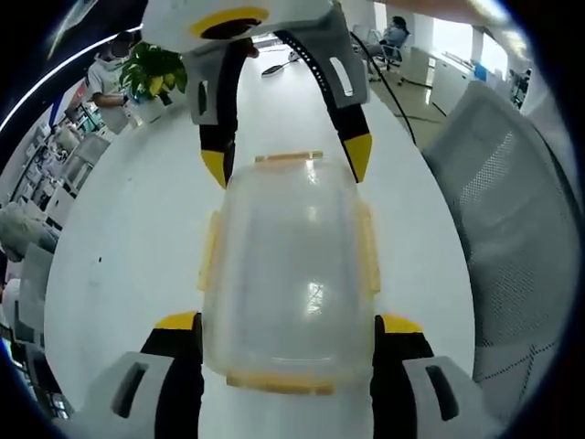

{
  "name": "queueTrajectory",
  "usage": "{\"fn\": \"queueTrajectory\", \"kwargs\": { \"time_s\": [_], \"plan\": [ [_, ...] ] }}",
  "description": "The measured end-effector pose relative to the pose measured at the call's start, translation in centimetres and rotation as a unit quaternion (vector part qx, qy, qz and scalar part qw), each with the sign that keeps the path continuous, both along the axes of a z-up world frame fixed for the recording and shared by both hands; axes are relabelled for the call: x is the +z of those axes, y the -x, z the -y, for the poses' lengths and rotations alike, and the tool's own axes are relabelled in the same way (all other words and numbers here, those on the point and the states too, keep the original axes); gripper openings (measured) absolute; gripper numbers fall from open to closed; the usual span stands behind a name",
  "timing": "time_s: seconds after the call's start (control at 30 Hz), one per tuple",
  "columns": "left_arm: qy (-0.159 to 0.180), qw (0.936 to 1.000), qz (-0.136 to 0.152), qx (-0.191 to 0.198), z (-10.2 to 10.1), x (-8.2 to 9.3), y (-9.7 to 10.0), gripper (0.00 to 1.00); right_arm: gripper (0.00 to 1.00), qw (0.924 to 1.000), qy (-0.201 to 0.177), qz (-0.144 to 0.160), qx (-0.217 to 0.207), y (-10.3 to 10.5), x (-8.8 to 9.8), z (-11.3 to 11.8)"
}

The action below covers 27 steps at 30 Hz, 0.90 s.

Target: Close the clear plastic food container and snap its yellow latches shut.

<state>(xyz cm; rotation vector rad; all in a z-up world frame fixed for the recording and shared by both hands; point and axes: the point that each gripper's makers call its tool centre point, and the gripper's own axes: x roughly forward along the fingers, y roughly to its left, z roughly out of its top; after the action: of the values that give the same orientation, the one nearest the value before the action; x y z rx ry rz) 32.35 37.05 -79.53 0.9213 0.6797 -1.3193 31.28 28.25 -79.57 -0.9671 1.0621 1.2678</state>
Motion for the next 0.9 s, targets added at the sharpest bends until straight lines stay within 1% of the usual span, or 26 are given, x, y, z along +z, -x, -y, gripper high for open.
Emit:
{"fn": "queueTrajectory", "kwargs": {
  "time_s": [0.17, 0.3, 0.5, 0.63, 0.73, 0.9],
  "plan": [
    [0.004, 1.0, -0.004, -0.001, 0.0, 0.0, -1.7, 0.72, 0.68, 1.0, -0.003, 0.0, 0.0, -1.7, 0.0, 0.0],
    [-0.003, 1.0, -0.006, -0.004, 0.0, 0.0, -3.3, 0.72, 0.68, 1.0, -0.006, -0.001, -0.001, -3.3, 0.1, -0.1],
    [0.001, 1.0, -0.009, -0.002, 0.2, -0.1, -5.5, 0.73, 0.68, 1.0, -0.001, -0.001, 0.002, -5.7, 0.0, 0.2],
    [0.005, 0.9999, -0.014, -0.005, 0.2, -0.1, -6.7, 0.73, 0.68, 1.0, -0.002, -0.002, 0.001, -6.7, 0.0, 0.2],
    [0.004, 0.9998, -0.013, -0.011, 0.2, -0.1, -7.6, 0.74, 0.69, 0.9999, -0.013, -0.004, -0.005, -7.6, 0.1, 0.2],
    [0.007, 0.9998, -0.012, -0.014, 0.4, -0.1, -8.4, 0.74, 0.69, 0.9997, -0.024, -0.006, -0.007, -8.3, 0.1, 0.3]
  ]
}}
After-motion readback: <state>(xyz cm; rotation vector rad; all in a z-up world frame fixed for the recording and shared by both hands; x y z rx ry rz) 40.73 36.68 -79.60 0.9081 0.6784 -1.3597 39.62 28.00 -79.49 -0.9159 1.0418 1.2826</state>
